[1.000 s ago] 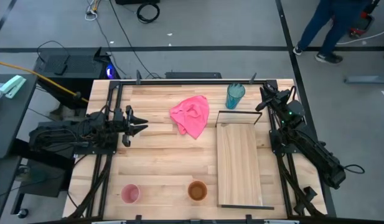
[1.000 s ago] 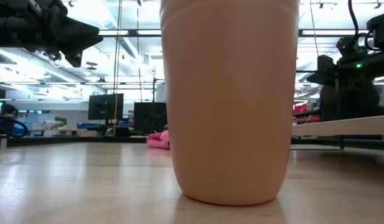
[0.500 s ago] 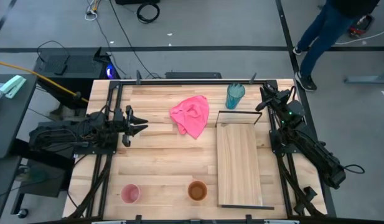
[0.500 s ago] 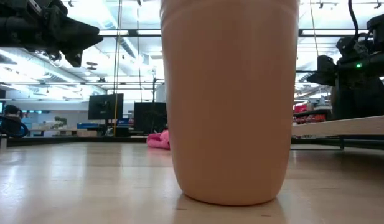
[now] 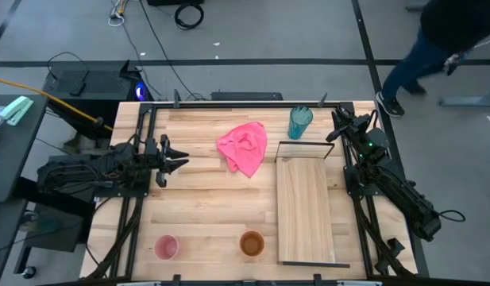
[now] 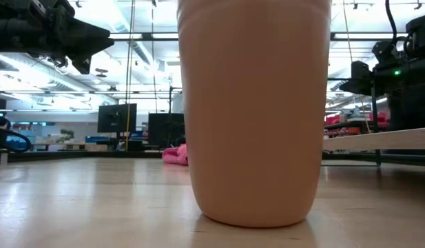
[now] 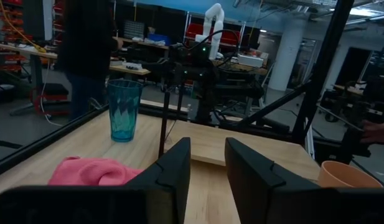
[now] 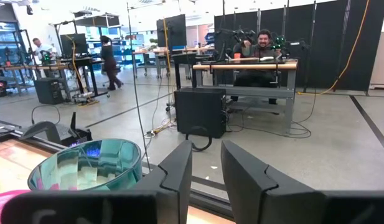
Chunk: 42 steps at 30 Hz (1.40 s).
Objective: Stack small to large cups/mugs on shelf
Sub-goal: Put the blue cup on the shelf
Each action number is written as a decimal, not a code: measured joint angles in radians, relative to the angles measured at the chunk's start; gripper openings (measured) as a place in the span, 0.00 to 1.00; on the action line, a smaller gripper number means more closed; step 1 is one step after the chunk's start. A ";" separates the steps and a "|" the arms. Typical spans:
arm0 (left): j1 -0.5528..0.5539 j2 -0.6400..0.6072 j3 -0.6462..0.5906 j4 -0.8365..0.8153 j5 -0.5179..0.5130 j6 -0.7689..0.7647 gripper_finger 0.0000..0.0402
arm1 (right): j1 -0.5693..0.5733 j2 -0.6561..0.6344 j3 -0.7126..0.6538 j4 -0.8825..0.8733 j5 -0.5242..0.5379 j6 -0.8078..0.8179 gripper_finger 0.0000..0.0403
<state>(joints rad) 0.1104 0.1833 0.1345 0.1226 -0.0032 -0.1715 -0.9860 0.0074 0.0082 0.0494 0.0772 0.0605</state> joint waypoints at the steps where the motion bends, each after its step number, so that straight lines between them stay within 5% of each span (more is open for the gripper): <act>1: 0.000 0.000 0.000 0.003 0.000 0.000 0.27 | 0.000 0.000 0.000 0.000 0.000 0.000 0.23; 13: 0.000 0.000 0.000 0.357 -0.018 -0.050 0.27 | 0.000 0.000 0.000 0.002 0.000 0.005 0.23; 24: 0.000 0.000 0.001 0.656 -0.090 -0.056 0.27 | 0.000 0.000 0.197 0.036 0.000 0.422 0.23; 34: 0.000 0.000 0.001 0.697 -0.090 -0.048 0.27 | 0.000 0.008 0.475 -0.001 0.000 0.435 0.23; 42: 0.000 0.000 0.001 0.696 -0.090 -0.078 0.27 | 0.000 0.012 0.554 -0.069 0.000 0.445 0.23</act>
<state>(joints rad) 0.1101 0.1833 0.1356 0.8188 -0.0937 -0.2496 -0.9863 0.0196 0.5627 -0.0193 0.0772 0.5055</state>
